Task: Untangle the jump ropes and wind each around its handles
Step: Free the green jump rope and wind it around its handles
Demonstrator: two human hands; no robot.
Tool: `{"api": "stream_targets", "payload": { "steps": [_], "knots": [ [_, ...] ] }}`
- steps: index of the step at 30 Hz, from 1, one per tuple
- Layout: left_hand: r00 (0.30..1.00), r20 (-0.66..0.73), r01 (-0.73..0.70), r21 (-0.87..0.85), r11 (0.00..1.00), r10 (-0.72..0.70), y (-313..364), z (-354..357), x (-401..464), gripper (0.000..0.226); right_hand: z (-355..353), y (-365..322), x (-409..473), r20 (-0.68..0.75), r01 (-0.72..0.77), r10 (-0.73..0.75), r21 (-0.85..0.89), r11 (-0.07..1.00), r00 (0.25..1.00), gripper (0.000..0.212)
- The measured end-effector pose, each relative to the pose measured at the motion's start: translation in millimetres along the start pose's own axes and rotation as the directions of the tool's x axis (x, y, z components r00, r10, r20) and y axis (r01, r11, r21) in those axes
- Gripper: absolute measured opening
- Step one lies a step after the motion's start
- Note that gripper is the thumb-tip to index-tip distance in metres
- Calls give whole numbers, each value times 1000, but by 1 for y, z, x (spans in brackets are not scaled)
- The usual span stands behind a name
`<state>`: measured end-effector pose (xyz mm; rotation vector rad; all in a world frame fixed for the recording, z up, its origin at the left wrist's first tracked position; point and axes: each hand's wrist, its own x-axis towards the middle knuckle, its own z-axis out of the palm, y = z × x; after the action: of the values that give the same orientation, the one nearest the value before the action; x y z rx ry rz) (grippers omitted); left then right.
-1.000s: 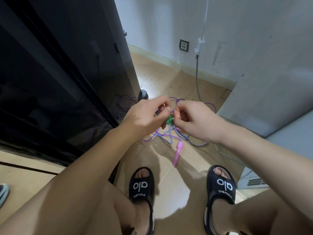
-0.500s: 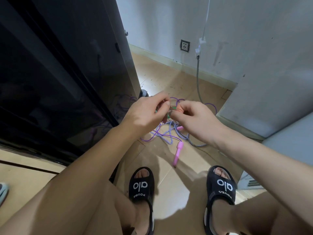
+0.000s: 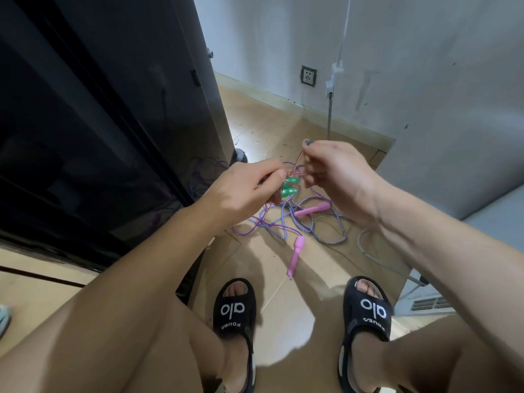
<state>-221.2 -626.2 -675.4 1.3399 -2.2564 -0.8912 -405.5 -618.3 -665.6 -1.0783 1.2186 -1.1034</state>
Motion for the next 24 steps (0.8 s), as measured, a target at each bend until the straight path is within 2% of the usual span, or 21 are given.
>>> {"api": "stream_targets", "payload": {
  "steps": [4,8,10,14,17,19,21,24],
  "knots": [
    [999,48,-26,96,995,22,3,-2,-1,24,-13,0,5,22,51,-48,-144,988,999,36],
    [997,71,-25,95,995,19,5,1,-3,23,-6,6,5,54,-5,5,-8,1000,999,31],
    [997,74,-12,128,992,3,6,5,0,19,0,6,5,27,17,-17,-2,1000,999,33],
    [997,77,-35,143,989,24,10,9,3,24,-7,2,8,-8,73,-76,-178,981,997,35],
    [993,115,-59,178,982,38,11,9,7,28,-13,4,14,-27,83,-91,-216,973,996,37],
    [989,143,-59,235,970,25,8,13,11,28,-16,6,18,-15,86,-93,-252,964,996,29],
    [989,150,-10,171,985,-16,3,15,16,24,-20,8,21,24,94,-91,-285,954,996,24],
    [994,104,19,50,999,-24,-5,12,28,18,-20,5,28,62,121,-109,-244,962,992,12]
  ]
}}
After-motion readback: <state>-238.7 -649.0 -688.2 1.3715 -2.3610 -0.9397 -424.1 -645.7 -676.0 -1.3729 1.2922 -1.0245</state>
